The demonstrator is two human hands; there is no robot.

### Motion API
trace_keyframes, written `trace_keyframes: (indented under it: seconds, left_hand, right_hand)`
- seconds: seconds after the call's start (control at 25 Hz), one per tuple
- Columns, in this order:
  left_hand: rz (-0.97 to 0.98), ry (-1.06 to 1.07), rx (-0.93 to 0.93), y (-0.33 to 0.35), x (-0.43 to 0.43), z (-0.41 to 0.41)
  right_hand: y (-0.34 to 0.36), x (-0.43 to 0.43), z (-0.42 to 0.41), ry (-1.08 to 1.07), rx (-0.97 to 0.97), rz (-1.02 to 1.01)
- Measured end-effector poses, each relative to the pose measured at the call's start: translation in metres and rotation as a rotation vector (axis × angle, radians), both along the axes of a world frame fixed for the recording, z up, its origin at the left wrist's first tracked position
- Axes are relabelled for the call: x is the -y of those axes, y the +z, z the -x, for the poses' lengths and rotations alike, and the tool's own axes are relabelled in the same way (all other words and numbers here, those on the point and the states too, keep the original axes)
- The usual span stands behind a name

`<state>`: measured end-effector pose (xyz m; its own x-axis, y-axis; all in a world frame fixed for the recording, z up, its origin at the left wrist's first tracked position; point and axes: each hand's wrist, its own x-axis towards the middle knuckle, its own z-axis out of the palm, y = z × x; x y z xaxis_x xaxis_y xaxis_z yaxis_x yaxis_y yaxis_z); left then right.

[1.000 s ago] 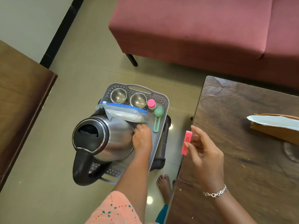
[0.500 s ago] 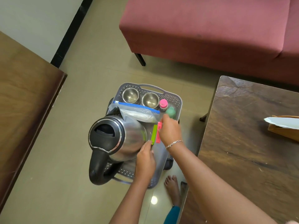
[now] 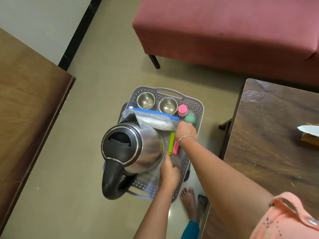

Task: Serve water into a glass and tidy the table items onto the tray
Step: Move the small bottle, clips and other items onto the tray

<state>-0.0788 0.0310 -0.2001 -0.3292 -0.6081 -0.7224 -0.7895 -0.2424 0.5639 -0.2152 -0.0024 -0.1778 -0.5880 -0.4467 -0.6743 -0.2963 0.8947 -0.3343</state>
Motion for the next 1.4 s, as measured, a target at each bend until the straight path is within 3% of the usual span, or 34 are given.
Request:
trace_keyframes:
  seconds: [0.16,0.32,0.36,0.48,0.64,1.0,1.4]
  left_hand:
    - [-0.032,0.046,-0.05,-0.003,-0.003,0.0]
    - [0.029,0.07,-0.054,0.01,-0.007,0.002]
    - [0.102,0.11,-0.073,0.02,-0.012,0.003]
    - [0.56,0.095,-0.127,0.058,-0.043,0.007]
    - [0.76,-0.19,-0.297,0.07,-0.099,0.028]
    - [0.727,-0.683,-0.477,0.066,-0.276,0.106]
    - [0.645,-1.308,-0.481,0.058,-0.418,0.169]
  right_hand:
    - [0.002,-0.003,-0.001,0.055,-0.031,0.032]
    - [0.019,-0.026,0.005,0.138,-0.137,0.243]
    - [0.023,-0.039,0.007,0.151,-0.18,0.306]
    - [0.036,-0.093,0.01,0.162,-0.375,0.488]
    - [0.04,-0.188,0.016,0.109,-0.55,0.63]
    - [0.036,-0.438,0.052,-0.087,-0.652,0.452]
    - [0.031,-0.652,0.092,-0.359,-0.804,0.271]
